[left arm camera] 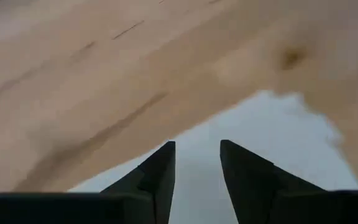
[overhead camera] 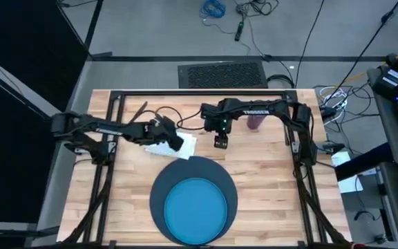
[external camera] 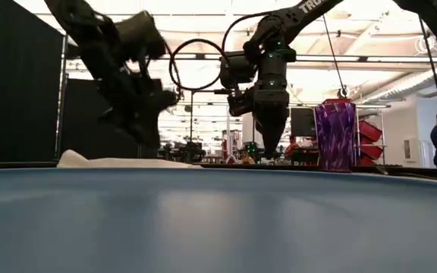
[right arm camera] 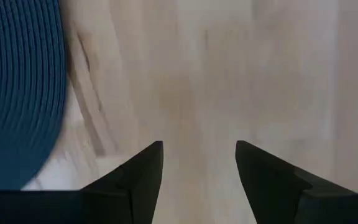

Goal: Set table place
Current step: Fold the white napkin

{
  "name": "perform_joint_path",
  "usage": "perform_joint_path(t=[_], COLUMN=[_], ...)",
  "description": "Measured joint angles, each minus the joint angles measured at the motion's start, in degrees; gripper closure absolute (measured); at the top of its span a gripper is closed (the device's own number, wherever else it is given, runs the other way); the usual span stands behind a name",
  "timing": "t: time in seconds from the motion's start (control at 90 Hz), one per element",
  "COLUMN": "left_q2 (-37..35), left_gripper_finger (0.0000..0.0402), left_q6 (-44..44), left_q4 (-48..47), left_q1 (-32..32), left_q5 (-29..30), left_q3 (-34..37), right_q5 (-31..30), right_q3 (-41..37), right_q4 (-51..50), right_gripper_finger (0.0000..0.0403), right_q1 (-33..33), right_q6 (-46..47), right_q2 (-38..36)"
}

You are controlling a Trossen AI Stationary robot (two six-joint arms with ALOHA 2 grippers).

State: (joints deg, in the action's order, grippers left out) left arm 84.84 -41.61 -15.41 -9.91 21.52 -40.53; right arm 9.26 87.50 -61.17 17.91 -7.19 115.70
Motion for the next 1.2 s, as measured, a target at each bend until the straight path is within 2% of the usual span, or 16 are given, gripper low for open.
perform_joint_path(t=[0.2, 0.4, 0.633, 0.8, 0.944, 1.2], left_q2=[2.26, 5.0, 2.65, 1.41, 1.39, 6.43], left_gripper_finger=[0.0288, 0.0288, 0.0288, 0.0288, 0.0288, 0.0288], left_q6=[-9.32, -13.41, -8.26, -7.61, -10.54, -12.03], left_q4=[-1.14, -3.85, -3.79, -8.76, -10.13, -13.45], left_q1=[0.3, 1.69, 1.73, 2.3, 3.87, 4.7], left_q5=[-0.47, -2.18, 2.39, -1.29, -2.7, -3.75], left_q3=[0.0, 0.0, -2.1, -3.5, -3.82, -3.78], right_q5=[0.0, 0.0, -0.02, -0.07, -0.05, -0.04], right_q3=[0.0, 0.0, 0.0, 0.0, 0.0, 0.0], right_q4=[-4.33, -4.34, -2.88, -2.97, -2.99, -3.65], right_gripper_finger=[0.0215, 0.0215, 0.0215, 0.0215, 0.0215, 0.0215], right_q1=[0.09, 0.6, 2.06, 2.71, 2.75, 2.75], right_q6=[-2.27, -4.71, -5.5, -5.28, -5.28, -5.02], right_q2=[0.0, 0.0, 0.0, 0.0, 0.0, 0.0])
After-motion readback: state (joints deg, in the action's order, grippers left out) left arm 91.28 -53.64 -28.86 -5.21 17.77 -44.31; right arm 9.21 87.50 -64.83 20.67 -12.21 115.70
